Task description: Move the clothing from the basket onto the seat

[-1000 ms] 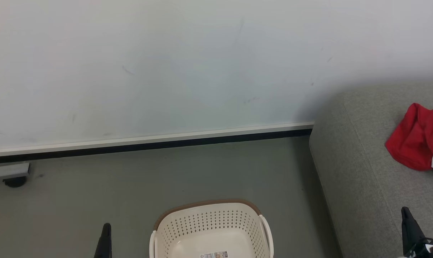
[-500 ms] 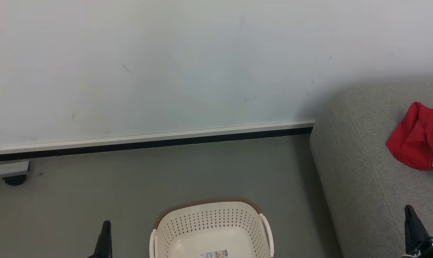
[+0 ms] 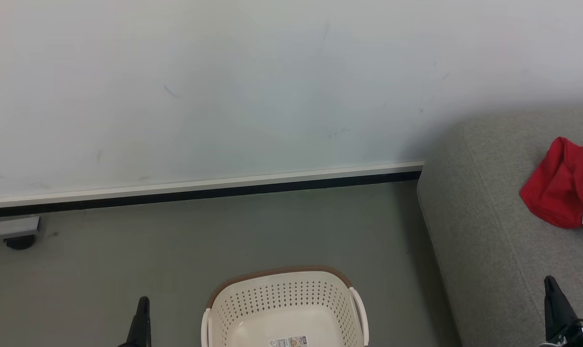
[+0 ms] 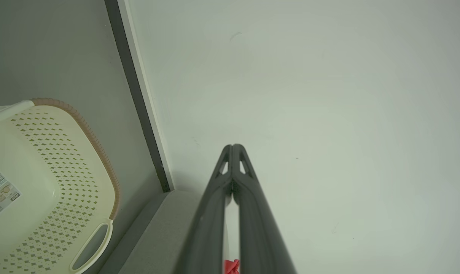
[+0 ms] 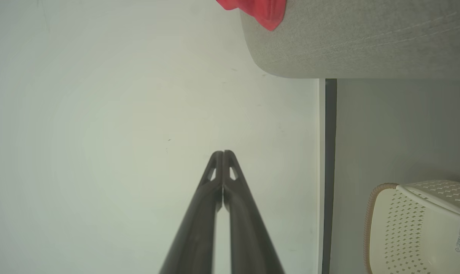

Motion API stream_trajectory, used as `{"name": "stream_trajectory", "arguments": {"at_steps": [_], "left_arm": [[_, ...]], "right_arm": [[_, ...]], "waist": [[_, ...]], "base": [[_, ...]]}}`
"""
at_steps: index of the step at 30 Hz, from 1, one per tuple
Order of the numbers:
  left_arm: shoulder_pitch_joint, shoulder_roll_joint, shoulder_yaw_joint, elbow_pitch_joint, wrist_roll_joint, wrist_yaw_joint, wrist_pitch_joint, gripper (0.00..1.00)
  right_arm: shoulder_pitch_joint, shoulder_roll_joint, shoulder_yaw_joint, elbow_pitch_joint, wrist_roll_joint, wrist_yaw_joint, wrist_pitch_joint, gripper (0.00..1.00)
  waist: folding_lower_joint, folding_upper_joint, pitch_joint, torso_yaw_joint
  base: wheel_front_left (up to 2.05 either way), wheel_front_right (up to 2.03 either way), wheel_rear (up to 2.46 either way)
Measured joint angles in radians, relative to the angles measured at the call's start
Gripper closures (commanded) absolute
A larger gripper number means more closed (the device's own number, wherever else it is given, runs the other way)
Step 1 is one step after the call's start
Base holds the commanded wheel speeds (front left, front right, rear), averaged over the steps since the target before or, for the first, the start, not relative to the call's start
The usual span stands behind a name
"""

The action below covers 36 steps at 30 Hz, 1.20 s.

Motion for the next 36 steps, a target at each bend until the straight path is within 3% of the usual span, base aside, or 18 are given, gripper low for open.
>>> {"name": "stream_trajectory", "arguments": {"at_steps": [36], "left_arm": [[0.000,0.000,0.000,0.000,0.000,0.000,0.000,1.00]], "right_arm": [[-0.002,0.012,-0.016,0.001,-0.011,0.000,0.011,1.00]], "waist": [[0.0000,0.0000,0.000,0.000]], "base": [[0.00,0.00,0.00]]}}
